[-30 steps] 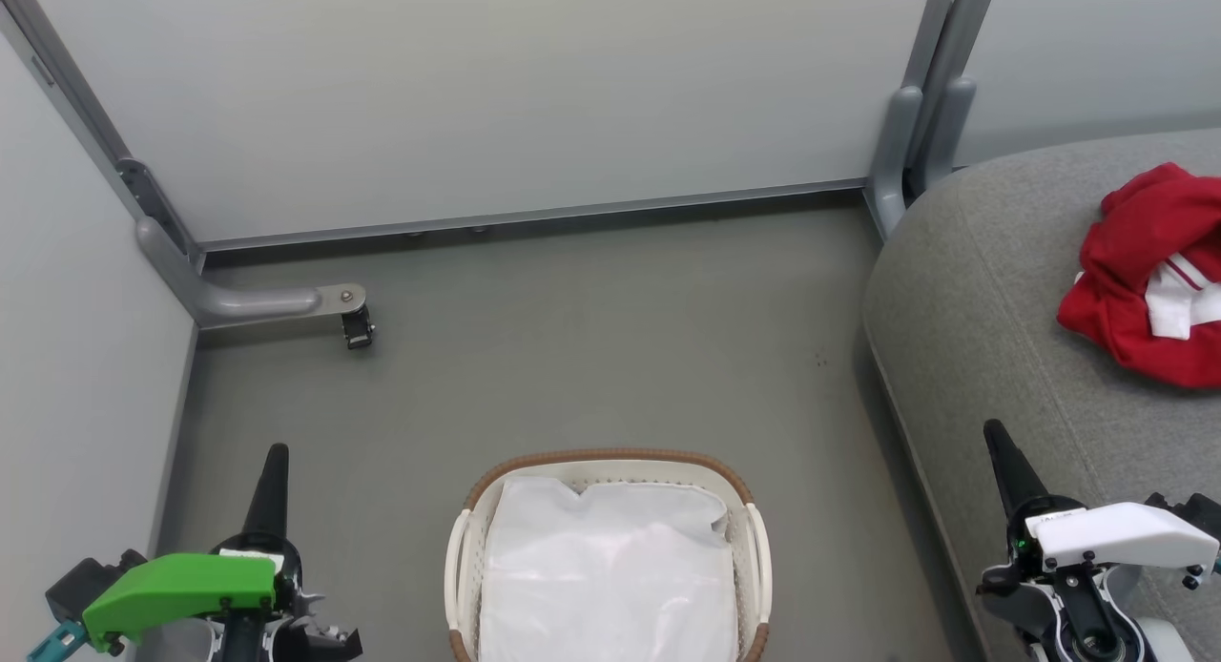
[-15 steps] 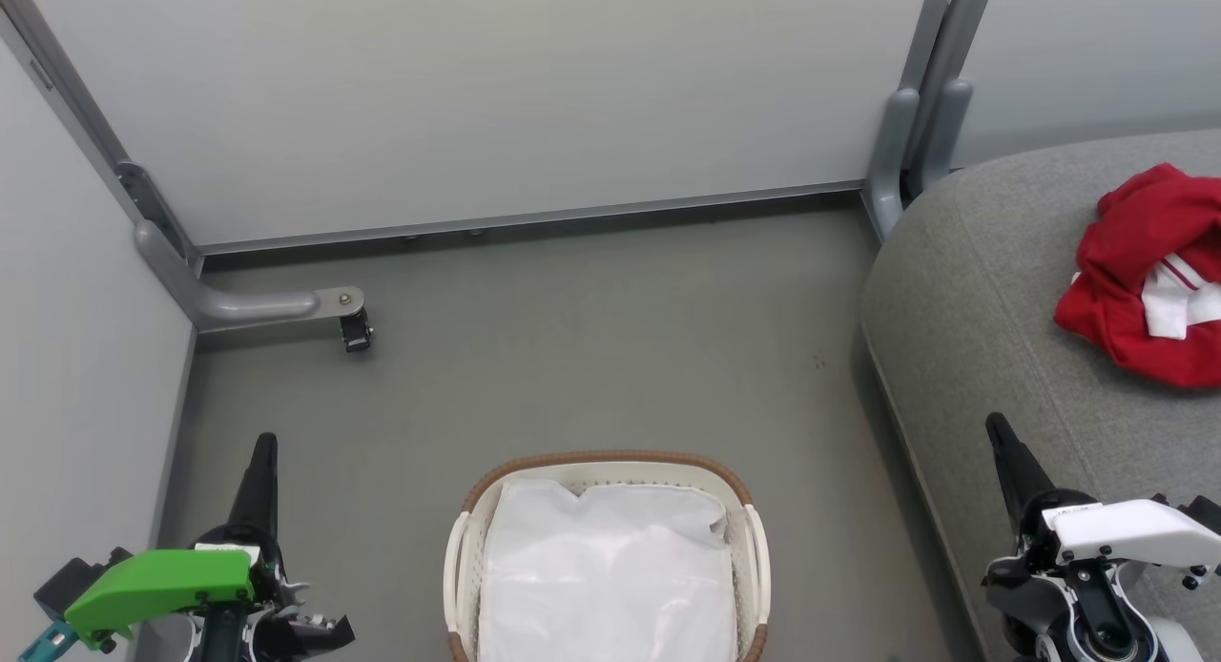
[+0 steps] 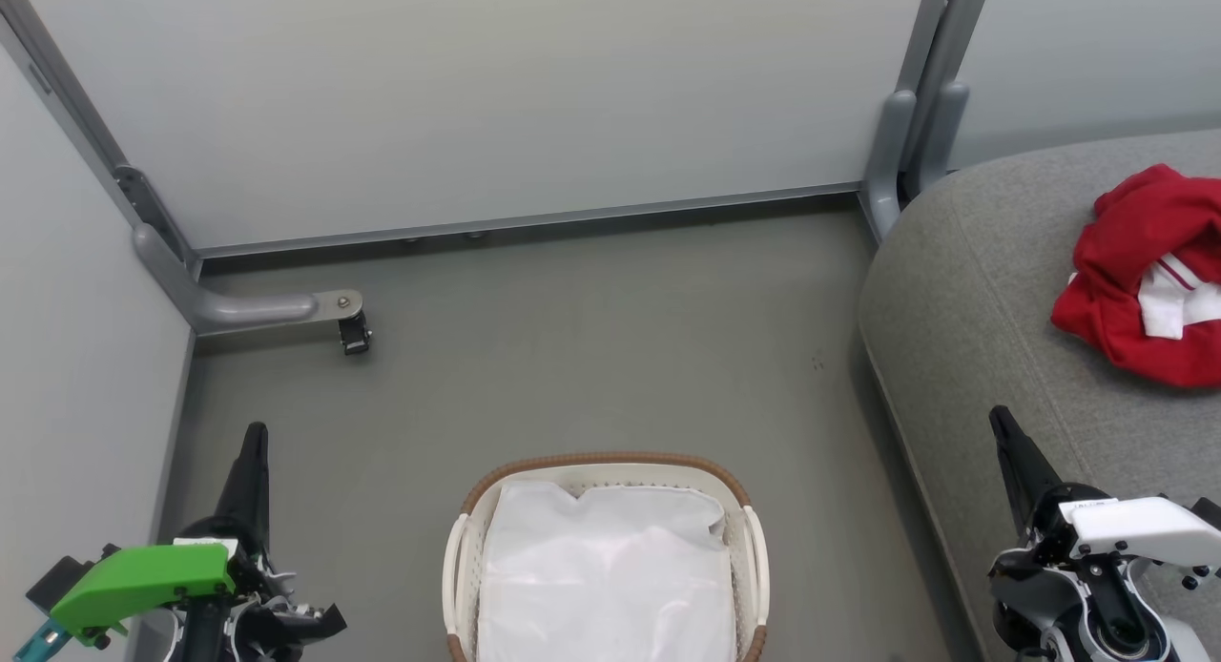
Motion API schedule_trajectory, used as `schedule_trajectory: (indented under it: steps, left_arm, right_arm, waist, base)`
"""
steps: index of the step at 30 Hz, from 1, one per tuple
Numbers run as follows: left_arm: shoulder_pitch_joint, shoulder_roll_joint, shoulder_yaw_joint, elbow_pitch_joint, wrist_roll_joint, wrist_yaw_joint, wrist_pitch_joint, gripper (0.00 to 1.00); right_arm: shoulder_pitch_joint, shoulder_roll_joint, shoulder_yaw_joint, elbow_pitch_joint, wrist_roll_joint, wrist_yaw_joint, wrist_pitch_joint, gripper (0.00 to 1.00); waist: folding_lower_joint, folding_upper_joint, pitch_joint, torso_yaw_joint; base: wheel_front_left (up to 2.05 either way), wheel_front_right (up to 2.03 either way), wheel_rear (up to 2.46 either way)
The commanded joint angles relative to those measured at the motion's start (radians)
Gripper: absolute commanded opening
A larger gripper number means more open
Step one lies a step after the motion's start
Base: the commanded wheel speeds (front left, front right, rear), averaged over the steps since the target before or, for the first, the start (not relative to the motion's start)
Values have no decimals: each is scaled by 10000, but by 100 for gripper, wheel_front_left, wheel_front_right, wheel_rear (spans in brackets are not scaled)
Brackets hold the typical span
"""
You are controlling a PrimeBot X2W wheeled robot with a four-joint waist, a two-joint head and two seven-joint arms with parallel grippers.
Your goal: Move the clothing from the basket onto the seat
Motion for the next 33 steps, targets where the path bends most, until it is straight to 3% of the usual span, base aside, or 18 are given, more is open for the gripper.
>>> schedule_trajectory:
  steps: [1, 33]
  left_arm:
    - [-206, -9, 40, -19, -171, -68, 56, 0]
    - [-174, -55, 138, -9, -68, -64, 114, 0]
  right_arm:
    - [-84, -62, -38, -57, 180, 0, 77, 0]
    - [-79, -61, -35, -53, 187, 0, 74, 0]
  waist:
    - [0, 0, -4, -3]
    - [0, 0, -5, -5]
  base:
    - [0, 0, 0]
    - [0, 0, 0]
